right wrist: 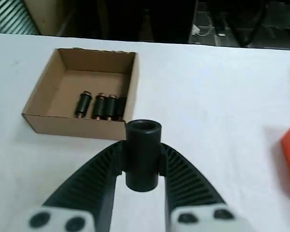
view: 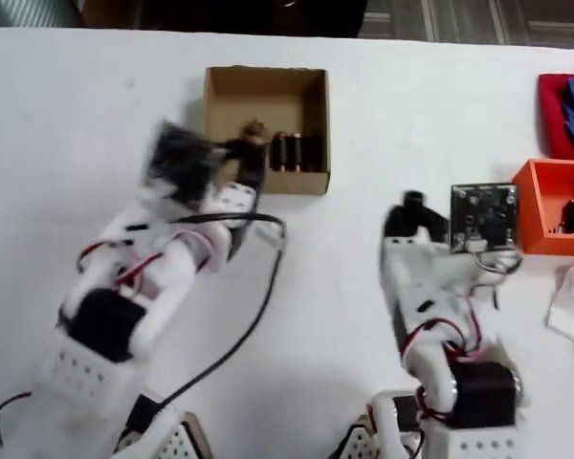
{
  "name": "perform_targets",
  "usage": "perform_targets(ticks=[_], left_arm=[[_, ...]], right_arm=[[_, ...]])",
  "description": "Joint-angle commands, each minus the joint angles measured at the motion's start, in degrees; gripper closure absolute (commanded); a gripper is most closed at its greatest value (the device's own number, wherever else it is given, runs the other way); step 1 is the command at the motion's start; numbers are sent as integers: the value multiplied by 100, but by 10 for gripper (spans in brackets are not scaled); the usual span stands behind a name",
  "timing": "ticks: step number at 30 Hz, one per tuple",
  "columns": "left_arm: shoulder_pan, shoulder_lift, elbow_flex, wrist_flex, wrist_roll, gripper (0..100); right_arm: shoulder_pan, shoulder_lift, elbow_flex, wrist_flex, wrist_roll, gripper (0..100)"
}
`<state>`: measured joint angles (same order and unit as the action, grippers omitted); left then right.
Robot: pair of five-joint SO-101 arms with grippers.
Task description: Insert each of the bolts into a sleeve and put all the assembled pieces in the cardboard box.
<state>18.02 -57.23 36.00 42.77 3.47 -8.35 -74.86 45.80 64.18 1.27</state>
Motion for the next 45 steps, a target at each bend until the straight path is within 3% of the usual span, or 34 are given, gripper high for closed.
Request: perform_targets(ticks=[1, 5, 11, 15, 17, 20, 25, 33, 42, 45], left_arm=[[-176, -290, -92, -484, 651, 973], [-193, -255, -110, -501, 703, 973], [-193, -290, 136, -475, 730, 973], [-176, -290, 558, -1046, 756, 973], [-149, -290, 725, -1635, 1116, 973], [-141, -290, 743, -2462, 2242, 974], [-97, -246, 426, -2743, 3367, 974], [853, -26, 321, -2804, 2646, 974], [888, 835, -92, -3077, 2655, 974], [897, 1099, -251, -3077, 2655, 974]], right_arm=[[-453, -13, 484, -1059, -132, 978], [-558, -48, 1011, -1771, -132, 978], [-673, -4, 1099, -1868, -132, 978], [-1051, 4, 1371, -2246, -132, 978], [-1244, 4, 1521, -2589, -132, 978], [-1473, -4, 1600, -2914, -132, 978], [-1481, -40, 1600, -2932, -132, 978], [-1481, -40, 1618, -3204, -132, 978], [-1481, -31, 1618, -3574, -88, 978], [-1490, -22, 1618, -3582, 431, 978]])
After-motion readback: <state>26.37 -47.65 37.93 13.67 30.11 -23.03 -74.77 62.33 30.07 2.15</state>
